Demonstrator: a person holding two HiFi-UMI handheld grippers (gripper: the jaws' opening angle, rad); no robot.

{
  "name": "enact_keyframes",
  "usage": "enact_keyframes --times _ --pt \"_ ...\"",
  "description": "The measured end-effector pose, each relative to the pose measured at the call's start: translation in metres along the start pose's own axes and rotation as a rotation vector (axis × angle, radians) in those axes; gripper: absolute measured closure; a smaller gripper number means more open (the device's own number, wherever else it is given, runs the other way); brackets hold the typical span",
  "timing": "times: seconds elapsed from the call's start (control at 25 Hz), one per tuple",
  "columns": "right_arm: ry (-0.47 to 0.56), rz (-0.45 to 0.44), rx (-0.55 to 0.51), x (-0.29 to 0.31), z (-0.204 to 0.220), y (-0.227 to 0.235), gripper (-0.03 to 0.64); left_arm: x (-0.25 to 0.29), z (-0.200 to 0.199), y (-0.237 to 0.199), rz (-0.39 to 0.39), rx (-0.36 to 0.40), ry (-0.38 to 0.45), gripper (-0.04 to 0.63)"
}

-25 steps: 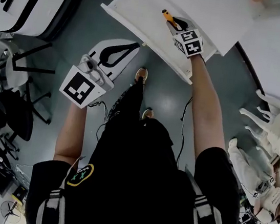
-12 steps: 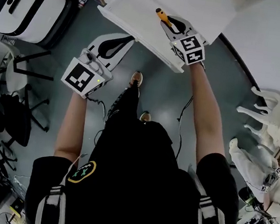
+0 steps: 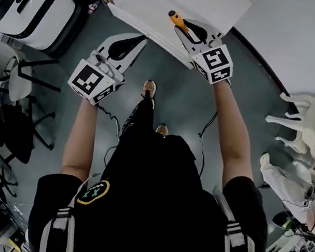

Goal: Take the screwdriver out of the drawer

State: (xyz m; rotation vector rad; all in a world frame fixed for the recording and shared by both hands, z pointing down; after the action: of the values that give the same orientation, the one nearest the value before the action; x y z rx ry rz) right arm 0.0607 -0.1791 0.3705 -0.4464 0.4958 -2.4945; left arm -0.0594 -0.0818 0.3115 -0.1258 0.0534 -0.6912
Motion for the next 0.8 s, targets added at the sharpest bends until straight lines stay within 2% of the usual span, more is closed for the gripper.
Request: enact_keyframes --times 0.16,0.4,0.8 --pt "0.048 0.014 -0.010 -0.044 -0.031 -0.020 0.497 -0.011 -0.003 0.041 0.011 0.022 0.004 0.578" --pt "0.114 0.026 -0.022 -0.107 -0.074 -0.047 0.497 -0.028 -0.012 0.096 0.032 0.007 0.016 0.578" --pt "0.178 0.068 -0.022 -0.181 -0.110 -0.081 0.497 -0.044 -0.016 0.142 0.052 0.023 -0.017 0.578"
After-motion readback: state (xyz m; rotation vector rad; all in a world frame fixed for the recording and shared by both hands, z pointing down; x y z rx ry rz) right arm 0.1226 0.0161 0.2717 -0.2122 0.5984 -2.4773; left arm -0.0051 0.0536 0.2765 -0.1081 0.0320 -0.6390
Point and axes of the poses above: the fingertips, and each gripper's own axes: x forward along the fingers, y to its right, z out of its underside, the point moved 3 cm from there along -x, backward along the fingers, and after that the axes turned 14 degrees about -x, right-handed, at the moved point
